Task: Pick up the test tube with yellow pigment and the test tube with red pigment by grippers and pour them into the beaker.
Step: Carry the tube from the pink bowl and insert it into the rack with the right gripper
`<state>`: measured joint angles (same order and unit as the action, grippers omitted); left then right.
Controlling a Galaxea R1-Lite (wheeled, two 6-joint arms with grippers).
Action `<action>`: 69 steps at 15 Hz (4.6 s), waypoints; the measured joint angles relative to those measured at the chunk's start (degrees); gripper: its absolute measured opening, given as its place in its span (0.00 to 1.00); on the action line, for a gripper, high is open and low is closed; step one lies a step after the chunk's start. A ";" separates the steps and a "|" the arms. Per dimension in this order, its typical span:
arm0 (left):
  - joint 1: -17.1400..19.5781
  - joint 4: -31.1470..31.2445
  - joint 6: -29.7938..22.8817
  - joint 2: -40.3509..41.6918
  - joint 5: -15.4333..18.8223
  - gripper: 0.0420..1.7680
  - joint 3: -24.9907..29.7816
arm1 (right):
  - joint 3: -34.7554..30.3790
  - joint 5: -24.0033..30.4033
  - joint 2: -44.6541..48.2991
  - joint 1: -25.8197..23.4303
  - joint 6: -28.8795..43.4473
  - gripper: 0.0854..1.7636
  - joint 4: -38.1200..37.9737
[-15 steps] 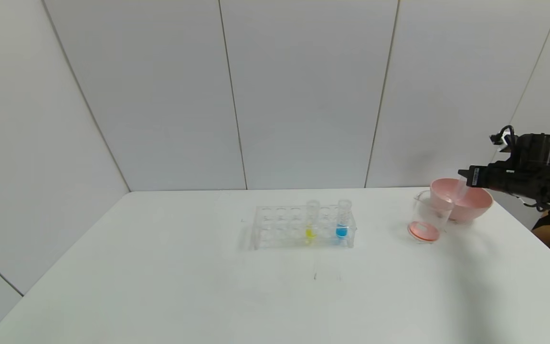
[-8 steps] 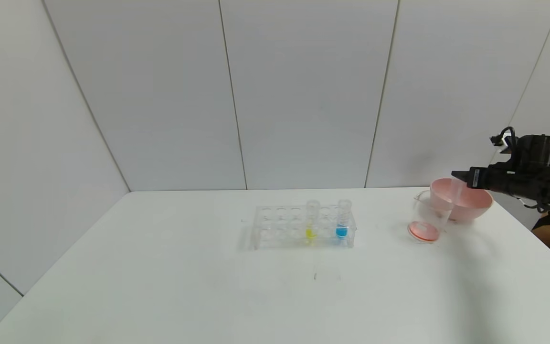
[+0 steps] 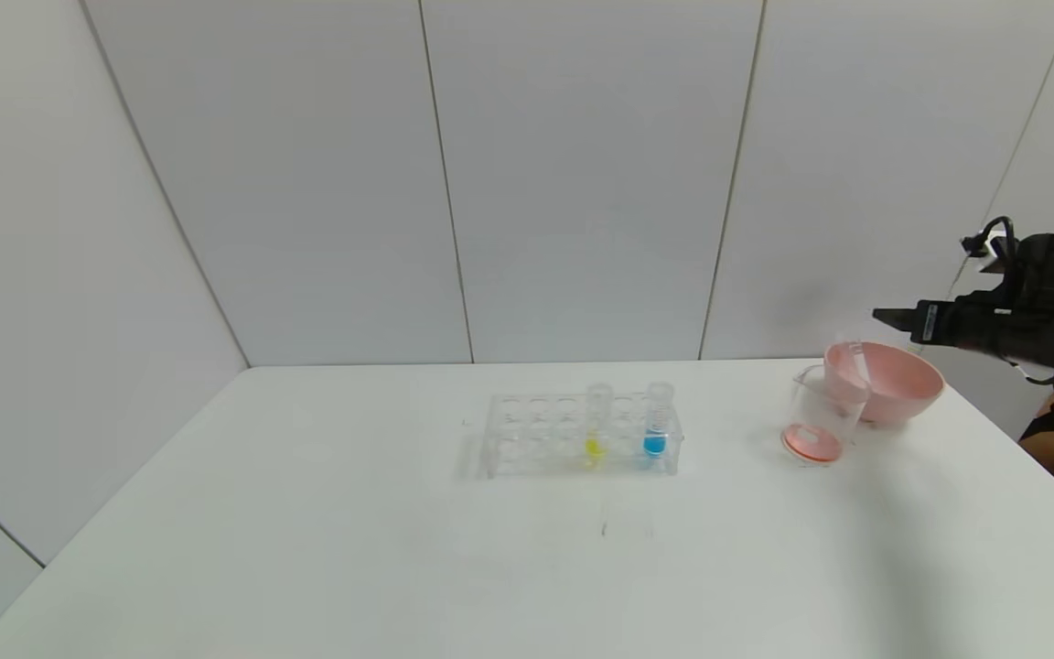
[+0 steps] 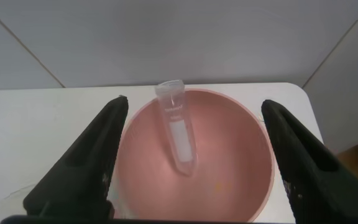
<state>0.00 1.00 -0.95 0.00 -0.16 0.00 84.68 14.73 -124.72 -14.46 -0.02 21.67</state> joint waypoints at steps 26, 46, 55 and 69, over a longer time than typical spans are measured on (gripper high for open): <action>0.00 0.00 0.00 0.00 0.00 0.97 0.00 | -20.50 -48.31 30.29 58.26 19.53 0.96 -18.44; 0.00 0.00 0.02 0.00 0.00 0.97 0.00 | -4.63 -52.47 0.90 62.42 27.44 0.96 -10.22; 0.00 0.00 0.00 0.00 0.00 0.97 0.00 | 6.73 -52.47 -10.75 58.00 20.38 0.97 -2.41; 0.00 0.00 0.00 0.00 0.00 0.97 0.00 | 8.77 -51.81 -15.10 55.83 15.81 0.97 1.06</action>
<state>0.00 1.00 -0.95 0.00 -0.16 0.00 93.44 -37.08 -139.83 41.37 15.79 22.74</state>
